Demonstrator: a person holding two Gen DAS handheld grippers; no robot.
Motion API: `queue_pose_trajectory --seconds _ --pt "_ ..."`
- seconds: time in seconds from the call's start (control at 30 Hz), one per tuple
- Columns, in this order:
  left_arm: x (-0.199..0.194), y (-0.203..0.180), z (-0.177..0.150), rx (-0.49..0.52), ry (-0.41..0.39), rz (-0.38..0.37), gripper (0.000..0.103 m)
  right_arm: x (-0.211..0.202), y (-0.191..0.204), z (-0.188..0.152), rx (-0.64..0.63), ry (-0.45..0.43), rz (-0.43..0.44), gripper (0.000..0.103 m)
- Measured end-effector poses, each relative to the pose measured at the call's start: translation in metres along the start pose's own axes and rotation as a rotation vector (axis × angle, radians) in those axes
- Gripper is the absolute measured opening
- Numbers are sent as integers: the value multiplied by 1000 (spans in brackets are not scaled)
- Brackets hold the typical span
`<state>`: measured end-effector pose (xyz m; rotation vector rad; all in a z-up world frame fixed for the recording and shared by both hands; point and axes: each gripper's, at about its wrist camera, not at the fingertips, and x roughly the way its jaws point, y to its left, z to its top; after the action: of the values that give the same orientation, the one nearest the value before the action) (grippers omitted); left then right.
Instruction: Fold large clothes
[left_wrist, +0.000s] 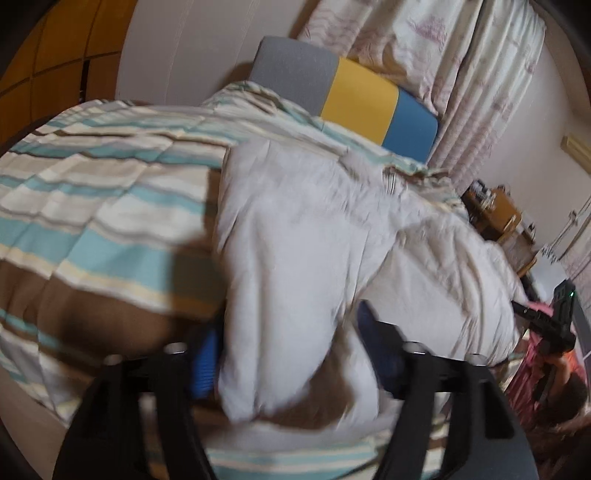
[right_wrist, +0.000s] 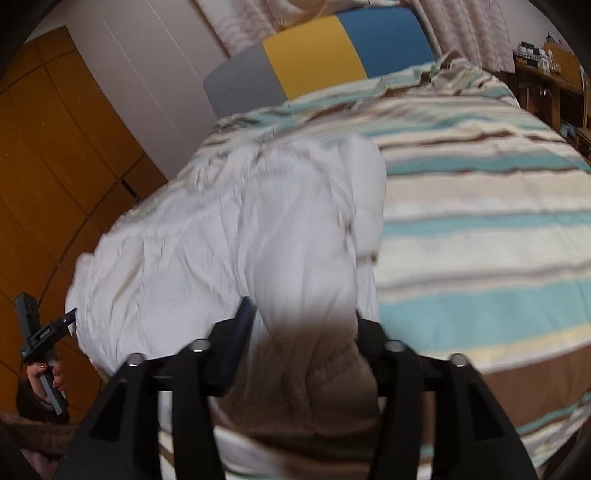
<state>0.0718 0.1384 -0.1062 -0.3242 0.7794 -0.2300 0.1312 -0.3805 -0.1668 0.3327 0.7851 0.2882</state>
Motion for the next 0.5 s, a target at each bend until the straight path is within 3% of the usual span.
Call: queue_pose_trajectory --seconds 0.07,0.17,0.2,0.23,0.27,0.3,0.37,0.5 --pt "6 -1 15 1 -9 -18 74 8 2 13 -5 -3 1 68" --pt "30 -3 31 -7 45 -50 79 22 7 24 -29 20 -7 68" --pt "36 -3 31 -12 62 -49 75 26 8 25 -28 33 -19 64" --pt "46 -3 32 -31 89 -46 49 33 9 28 -22 51 -27 57" --pt "49 -5 32 -35 99 -38 38 33 11 27 -26 58 -28 37" --pt "48 -8 33 -32 93 -32 34 34 13 29 -35 64 -30 29" --pt "38 -17 35 -2 52 -24 26 27 20 32 -63 47 -34 24" --pt "11 -30 53 45 -60 20 21 5 31 48 -106 -32 -75 20"
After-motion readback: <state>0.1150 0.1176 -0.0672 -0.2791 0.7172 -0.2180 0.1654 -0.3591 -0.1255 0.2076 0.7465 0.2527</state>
